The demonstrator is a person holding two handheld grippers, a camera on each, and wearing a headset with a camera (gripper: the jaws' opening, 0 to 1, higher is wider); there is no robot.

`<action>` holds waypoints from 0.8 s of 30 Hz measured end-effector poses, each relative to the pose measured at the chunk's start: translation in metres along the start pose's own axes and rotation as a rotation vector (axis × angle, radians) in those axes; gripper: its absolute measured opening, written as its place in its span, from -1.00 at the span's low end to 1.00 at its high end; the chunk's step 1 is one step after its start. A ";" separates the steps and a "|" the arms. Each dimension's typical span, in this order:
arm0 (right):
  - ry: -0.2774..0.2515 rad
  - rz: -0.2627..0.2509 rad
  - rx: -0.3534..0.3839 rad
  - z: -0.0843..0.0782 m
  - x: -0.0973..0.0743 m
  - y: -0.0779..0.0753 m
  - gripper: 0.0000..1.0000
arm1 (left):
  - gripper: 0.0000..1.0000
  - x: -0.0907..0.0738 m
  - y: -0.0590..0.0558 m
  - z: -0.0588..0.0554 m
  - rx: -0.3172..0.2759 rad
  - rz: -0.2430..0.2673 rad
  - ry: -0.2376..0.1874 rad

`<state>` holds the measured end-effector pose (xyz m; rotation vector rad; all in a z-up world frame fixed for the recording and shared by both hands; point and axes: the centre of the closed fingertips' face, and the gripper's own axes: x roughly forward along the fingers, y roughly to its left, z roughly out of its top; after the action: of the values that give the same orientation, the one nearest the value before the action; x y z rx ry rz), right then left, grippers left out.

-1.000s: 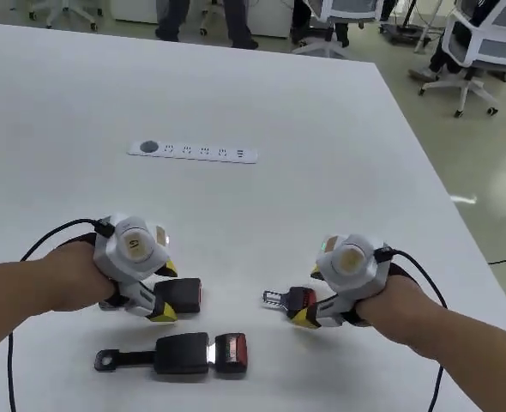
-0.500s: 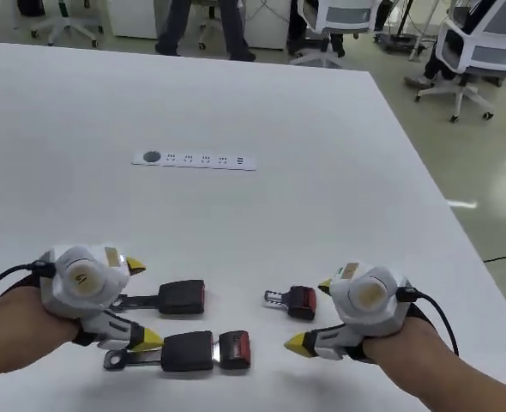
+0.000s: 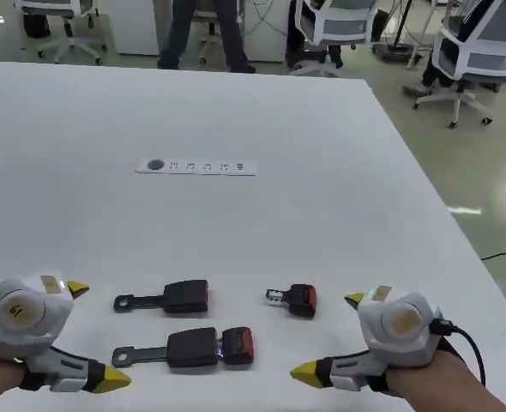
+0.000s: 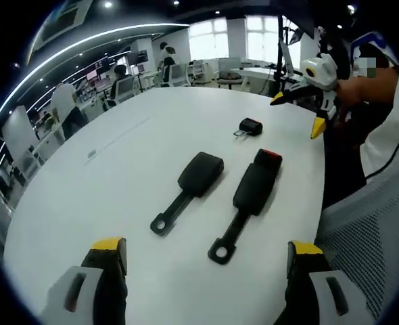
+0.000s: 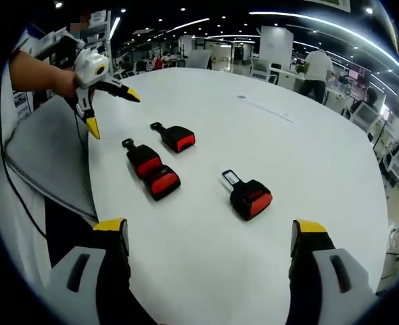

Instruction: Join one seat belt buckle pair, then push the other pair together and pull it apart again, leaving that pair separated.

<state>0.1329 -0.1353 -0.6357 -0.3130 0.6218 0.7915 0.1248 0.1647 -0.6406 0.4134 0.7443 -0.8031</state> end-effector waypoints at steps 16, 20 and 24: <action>0.025 0.006 -0.029 -0.007 -0.016 0.020 0.99 | 1.00 -0.019 -0.013 -0.015 -0.089 0.045 -0.066; 0.015 0.001 -0.015 -0.003 -0.017 0.015 0.99 | 1.00 -0.025 -0.011 -0.007 -0.110 0.066 -0.090; 0.004 -0.001 -0.007 0.002 -0.017 0.016 0.99 | 1.00 -0.028 -0.010 -0.003 -0.120 0.079 -0.107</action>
<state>0.1125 -0.1337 -0.6239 -0.3219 0.6226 0.7924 0.1033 0.1739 -0.6225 0.2880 0.6681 -0.6973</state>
